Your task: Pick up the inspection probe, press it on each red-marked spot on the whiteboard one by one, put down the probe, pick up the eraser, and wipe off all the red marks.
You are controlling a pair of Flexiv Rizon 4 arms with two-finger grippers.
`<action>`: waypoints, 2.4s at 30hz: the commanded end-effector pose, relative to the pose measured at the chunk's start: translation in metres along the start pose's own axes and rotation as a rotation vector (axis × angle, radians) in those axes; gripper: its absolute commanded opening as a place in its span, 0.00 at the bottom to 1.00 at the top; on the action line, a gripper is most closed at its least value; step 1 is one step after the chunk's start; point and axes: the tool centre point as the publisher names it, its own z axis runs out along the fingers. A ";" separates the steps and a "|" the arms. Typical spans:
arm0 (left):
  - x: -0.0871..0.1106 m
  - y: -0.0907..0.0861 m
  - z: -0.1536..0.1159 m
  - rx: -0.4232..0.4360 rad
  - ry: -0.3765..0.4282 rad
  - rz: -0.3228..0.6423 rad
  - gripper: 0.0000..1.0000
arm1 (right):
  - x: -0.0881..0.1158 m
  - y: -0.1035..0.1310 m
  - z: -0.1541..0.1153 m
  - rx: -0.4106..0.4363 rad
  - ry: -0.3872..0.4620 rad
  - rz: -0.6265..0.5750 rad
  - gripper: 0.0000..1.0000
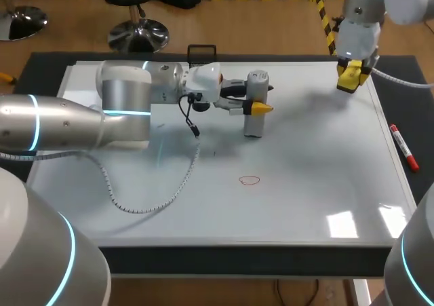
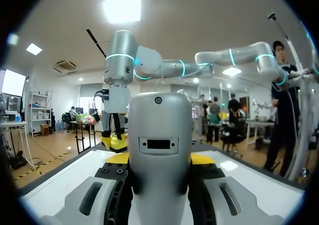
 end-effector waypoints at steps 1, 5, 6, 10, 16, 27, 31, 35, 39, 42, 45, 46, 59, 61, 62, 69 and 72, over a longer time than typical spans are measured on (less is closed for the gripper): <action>0.001 0.000 -0.001 -0.002 -0.002 0.000 0.00 | -0.001 -0.001 -0.001 0.001 0.005 -0.002 0.00; 0.001 0.000 -0.001 -0.003 -0.002 0.000 0.00 | -0.001 -0.001 -0.001 0.001 0.005 -0.002 0.00; 0.001 0.000 -0.002 -0.003 -0.002 0.000 0.00 | -0.001 -0.001 -0.001 0.001 0.005 -0.002 0.00; 0.001 0.000 -0.002 -0.006 -0.003 0.001 0.00 | -0.001 -0.001 -0.001 0.001 0.005 -0.002 0.00; 0.001 -0.002 -0.001 -0.003 -0.004 -0.001 0.00 | -0.001 -0.001 -0.001 0.001 0.005 -0.002 0.00; 0.001 -0.002 -0.001 -0.003 -0.004 -0.001 0.00 | -0.001 -0.001 -0.001 0.001 0.005 -0.002 0.00; 0.001 -0.002 -0.001 -0.004 -0.007 -0.003 0.00 | -0.001 -0.001 -0.001 0.001 0.005 -0.002 0.00; 0.000 -0.009 -0.003 -0.002 -0.010 0.003 0.00 | -0.001 -0.001 -0.001 0.001 0.005 -0.002 0.00; -0.001 -0.020 -0.007 0.005 -0.017 0.017 0.00 | -0.001 -0.001 -0.001 0.001 0.005 -0.002 0.00; -0.003 -0.029 -0.014 0.013 -0.029 0.027 0.00 | -0.001 -0.001 -0.001 0.001 0.005 -0.002 0.00; -0.005 -0.037 -0.024 0.009 -0.052 0.043 0.00 | -0.001 -0.001 -0.001 0.001 0.005 -0.002 0.00; -0.006 -0.040 -0.027 0.007 -0.057 0.048 0.00 | -0.001 -0.001 -0.001 0.001 0.005 -0.002 0.00; -0.004 -0.066 -0.104 0.034 -0.235 0.098 0.00 | -0.001 -0.001 -0.001 0.001 0.005 -0.002 0.00; -0.003 -0.070 -0.119 0.032 -0.269 0.110 0.00 | -0.001 -0.001 -0.001 0.001 0.005 -0.002 0.00; -0.003 -0.073 -0.127 0.039 -0.291 0.115 0.00 | -0.001 -0.001 -0.001 0.001 0.005 -0.002 0.00; -0.004 -0.088 -0.180 0.029 -0.413 0.149 0.00 | -0.001 -0.001 -0.001 0.001 0.005 -0.002 0.00; -0.005 -0.091 -0.198 0.024 -0.454 0.149 0.00 | -0.001 -0.001 -0.001 0.001 0.005 -0.002 0.00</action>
